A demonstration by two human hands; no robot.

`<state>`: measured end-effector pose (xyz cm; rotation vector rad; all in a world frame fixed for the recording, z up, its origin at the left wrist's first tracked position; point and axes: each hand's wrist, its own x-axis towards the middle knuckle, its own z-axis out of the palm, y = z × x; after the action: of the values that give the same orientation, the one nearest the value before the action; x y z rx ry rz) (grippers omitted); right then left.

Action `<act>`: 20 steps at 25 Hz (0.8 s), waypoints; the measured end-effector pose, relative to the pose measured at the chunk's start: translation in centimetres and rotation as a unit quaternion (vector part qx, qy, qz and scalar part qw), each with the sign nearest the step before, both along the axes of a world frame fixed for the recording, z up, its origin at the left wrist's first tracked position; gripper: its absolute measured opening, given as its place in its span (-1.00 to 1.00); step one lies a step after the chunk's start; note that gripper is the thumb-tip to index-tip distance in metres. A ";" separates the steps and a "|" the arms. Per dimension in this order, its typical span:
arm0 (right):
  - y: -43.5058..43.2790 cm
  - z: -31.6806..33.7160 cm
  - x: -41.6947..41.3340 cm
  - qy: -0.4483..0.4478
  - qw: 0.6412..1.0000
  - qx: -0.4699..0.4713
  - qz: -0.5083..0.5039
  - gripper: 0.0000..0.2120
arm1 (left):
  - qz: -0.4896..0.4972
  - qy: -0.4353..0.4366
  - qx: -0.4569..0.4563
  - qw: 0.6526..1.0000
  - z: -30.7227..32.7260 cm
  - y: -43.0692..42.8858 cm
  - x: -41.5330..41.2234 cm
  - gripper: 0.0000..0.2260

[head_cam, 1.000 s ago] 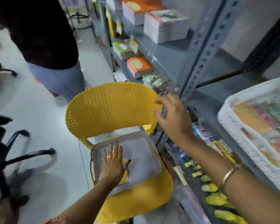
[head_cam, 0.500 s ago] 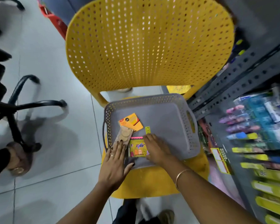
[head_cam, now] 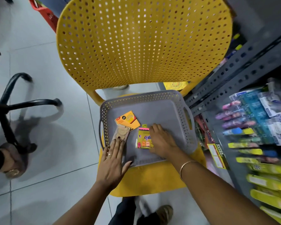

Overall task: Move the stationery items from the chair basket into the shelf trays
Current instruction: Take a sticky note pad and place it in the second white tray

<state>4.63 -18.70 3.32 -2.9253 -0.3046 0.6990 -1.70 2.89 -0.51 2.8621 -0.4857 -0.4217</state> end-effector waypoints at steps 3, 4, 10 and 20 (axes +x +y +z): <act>-2.8 4.3 1.0 -0.027 0.998 0.015 -0.046 -0.30 | -0.017 -0.019 -0.008 1.000 1.9 -1.0 1.2 -0.32; -3.5 5.0 1.7 -0.036 0.997 0.028 -0.059 -0.30 | -0.025 -0.030 -0.005 0.999 1.7 -1.4 2.3 -0.32; -6.7 20.6 2.2 -0.196 0.959 0.100 -0.178 -0.29 | -0.111 -0.097 -0.071 0.986 11.1 -6.4 7.9 -0.28; -18.3 44.9 -7.5 -0.341 0.862 0.121 -0.355 -0.44 | -0.294 -0.246 -0.180 0.906 28.8 -21.8 10.6 -0.29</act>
<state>-2.84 -37.04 48.20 -2.6049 0.5762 -0.4544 8.91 -18.92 28.31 2.3872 -1.3671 0.3059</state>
